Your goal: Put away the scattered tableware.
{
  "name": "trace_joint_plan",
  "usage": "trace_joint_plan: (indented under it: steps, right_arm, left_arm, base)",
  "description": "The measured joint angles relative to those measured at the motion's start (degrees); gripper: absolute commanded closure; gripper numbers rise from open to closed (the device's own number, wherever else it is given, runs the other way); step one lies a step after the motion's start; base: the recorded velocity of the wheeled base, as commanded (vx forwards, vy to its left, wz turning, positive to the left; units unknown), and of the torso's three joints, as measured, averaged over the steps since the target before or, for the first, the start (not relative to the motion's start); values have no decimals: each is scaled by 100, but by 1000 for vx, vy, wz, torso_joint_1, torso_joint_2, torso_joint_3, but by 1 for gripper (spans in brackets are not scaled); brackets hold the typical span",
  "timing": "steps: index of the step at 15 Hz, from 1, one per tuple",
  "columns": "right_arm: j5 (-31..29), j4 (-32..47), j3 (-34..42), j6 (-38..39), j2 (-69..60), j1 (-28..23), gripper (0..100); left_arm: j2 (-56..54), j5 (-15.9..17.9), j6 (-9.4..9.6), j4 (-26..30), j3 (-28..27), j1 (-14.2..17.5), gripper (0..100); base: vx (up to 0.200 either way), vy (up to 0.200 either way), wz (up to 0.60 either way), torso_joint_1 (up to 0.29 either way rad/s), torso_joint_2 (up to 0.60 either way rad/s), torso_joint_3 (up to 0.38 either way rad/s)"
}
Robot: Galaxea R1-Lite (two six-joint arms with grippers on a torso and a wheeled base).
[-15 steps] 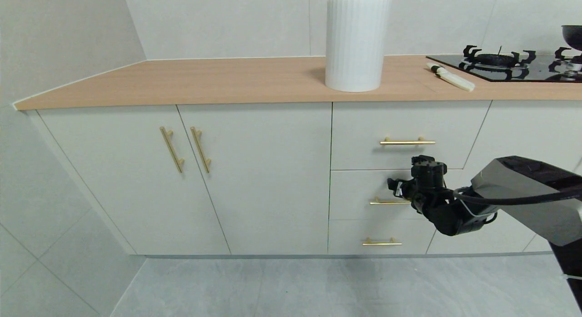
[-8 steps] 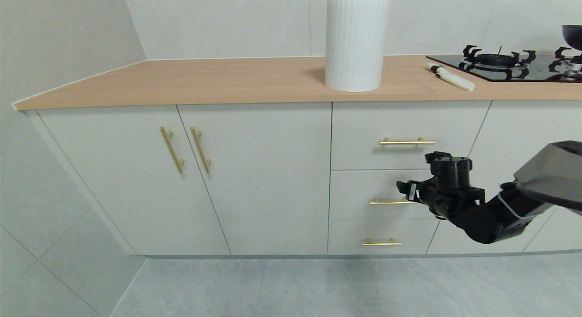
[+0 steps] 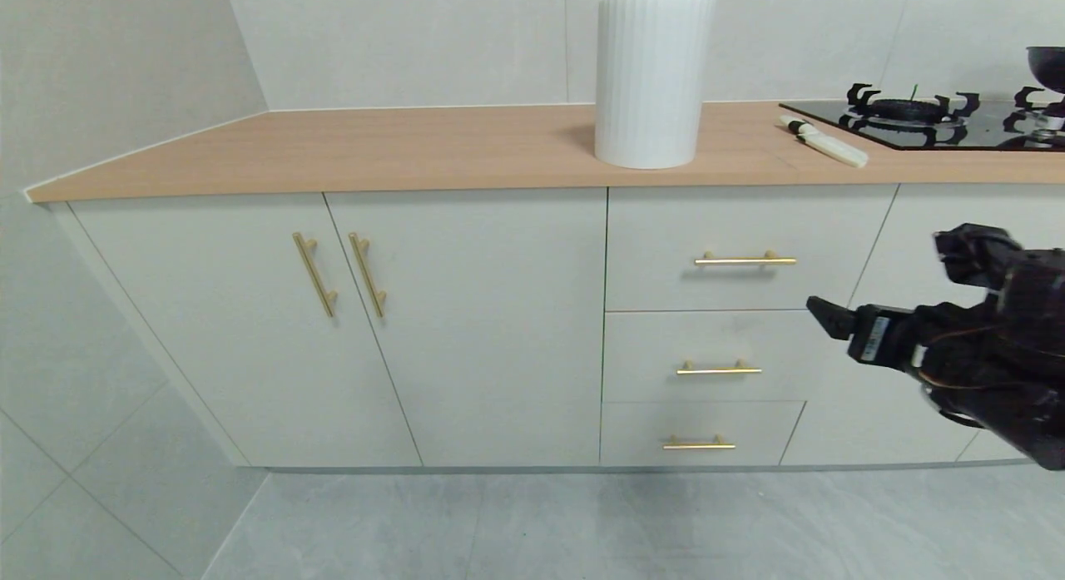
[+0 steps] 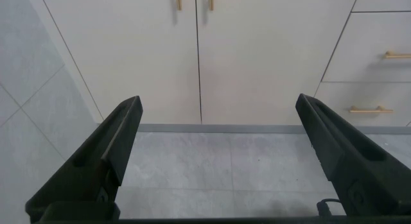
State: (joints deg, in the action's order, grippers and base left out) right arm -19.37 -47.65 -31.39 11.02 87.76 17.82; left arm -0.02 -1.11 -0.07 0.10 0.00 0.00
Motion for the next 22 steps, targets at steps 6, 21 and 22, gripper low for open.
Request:
trace_joint_plan:
  steps: [6, 21, 22]
  right_arm:
    - [-386, 1580, 1128, -638, -3457, 30, 0]
    - [1803, 4244, 2748, -1115, -8749, -1798, 0]
    - [2008, 4153, 2942, -1092, -8766, -1798, 0]
  left_arm:
    - [0, -1, 0, 0, 0, 0, 0]
    - [0, 0, 0, 0, 0, 0, 0]
    - [0, -1, 0, 0, 0, 0, 0]
  base:
    - [0, 0, 0, 0, 0, 0]
    - [0, 0, 0, 0, 0, 0]
    - [0, 0, 0, 0, 0, 0]
